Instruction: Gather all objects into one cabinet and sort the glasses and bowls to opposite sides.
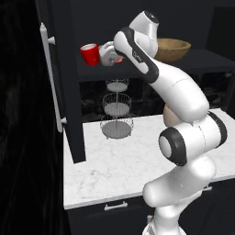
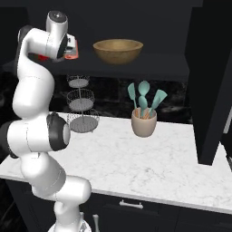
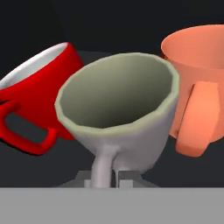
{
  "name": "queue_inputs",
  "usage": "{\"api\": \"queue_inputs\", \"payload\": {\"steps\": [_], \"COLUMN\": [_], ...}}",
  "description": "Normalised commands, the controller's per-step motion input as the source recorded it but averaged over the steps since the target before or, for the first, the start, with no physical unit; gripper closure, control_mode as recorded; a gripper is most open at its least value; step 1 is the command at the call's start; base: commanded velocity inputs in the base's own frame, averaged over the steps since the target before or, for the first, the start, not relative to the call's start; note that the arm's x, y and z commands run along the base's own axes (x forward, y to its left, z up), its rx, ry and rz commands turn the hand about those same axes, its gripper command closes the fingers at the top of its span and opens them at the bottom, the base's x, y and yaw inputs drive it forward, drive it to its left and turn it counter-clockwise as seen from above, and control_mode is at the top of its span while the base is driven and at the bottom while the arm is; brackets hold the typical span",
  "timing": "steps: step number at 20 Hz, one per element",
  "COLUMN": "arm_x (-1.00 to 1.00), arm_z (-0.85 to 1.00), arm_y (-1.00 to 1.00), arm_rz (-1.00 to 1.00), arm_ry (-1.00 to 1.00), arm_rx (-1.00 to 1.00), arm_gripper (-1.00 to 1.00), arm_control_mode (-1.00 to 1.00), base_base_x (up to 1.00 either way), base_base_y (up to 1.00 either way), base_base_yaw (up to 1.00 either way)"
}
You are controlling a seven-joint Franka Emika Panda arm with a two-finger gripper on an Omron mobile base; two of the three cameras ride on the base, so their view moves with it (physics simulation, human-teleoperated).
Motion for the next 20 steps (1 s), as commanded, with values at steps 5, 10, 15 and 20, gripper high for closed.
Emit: {"api": "queue_inputs", "payload": {"steps": [5, 10, 15, 20], "arm_x": [0.0, 0.0, -0.16, -0.39], "arm_z": [-0.26, -0.04, 0.09, 0.13], "arm_y": [0.0, 0.0, 0.0, 0.0], "arm_rz": [-0.03, -0.01, 0.0, 0.0], "arm_ry": [-0.02, -0.09, -0.13, -0.06], "arm_rx": [0.0, 0.0, 0.0, 0.0], "arm_gripper": [-1.0, -1.0, -1.0, -1.0], "arm_control_mode": [-1.0, -1.0, -1.0, -1.0], "base_base_x": [0.0, 0.0, 0.0, 0.0], "base_base_y": [0.0, 0.0, 0.0, 0.0], "base_base_yaw": [0.0, 0.0, 0.0, 0.0]}}
